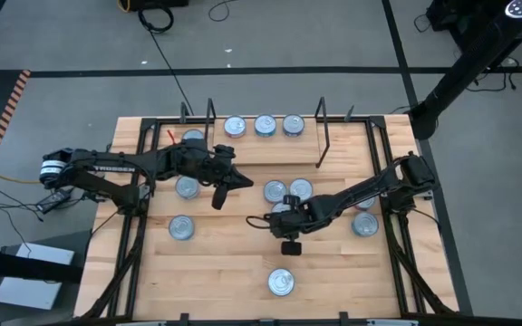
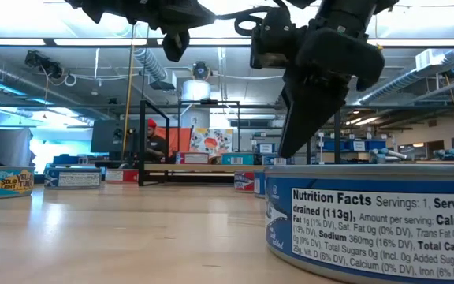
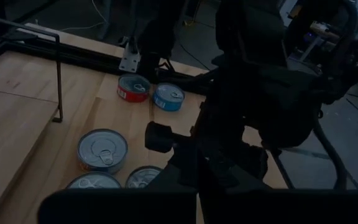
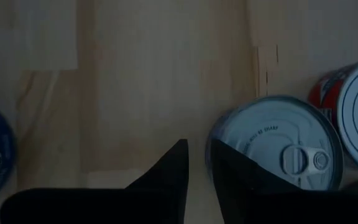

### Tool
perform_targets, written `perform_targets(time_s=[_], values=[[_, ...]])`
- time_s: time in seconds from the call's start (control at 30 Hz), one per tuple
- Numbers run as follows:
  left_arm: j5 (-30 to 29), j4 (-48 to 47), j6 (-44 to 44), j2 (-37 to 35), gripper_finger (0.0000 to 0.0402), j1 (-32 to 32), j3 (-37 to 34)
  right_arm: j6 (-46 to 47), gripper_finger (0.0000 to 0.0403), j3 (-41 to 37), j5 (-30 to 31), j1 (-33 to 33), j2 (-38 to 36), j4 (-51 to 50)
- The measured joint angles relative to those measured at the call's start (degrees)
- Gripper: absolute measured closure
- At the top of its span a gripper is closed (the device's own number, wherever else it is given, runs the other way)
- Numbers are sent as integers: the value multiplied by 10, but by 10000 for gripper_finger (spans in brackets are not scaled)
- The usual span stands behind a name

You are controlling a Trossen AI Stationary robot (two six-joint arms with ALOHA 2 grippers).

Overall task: Stack canned seafood by type on shelf
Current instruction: Put the blue tuna can on the shelf

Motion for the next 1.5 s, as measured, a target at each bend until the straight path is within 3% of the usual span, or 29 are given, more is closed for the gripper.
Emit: perform_targets(time_s=[0.47,1.0,1.27,1.5], values=[[0,-13,2,0,401,0,0,4,327,-28,8,-2,4,-12],[0,-15,2,0,401,0,0,-58,329,-26,21,-12,26,-6],[0,-16,0,0,401,0,0,-78,395,-14,0,-12,28,-27],[0,-10,0,0,401,0,0,-63,398,25,-57,-34,8,-92]])
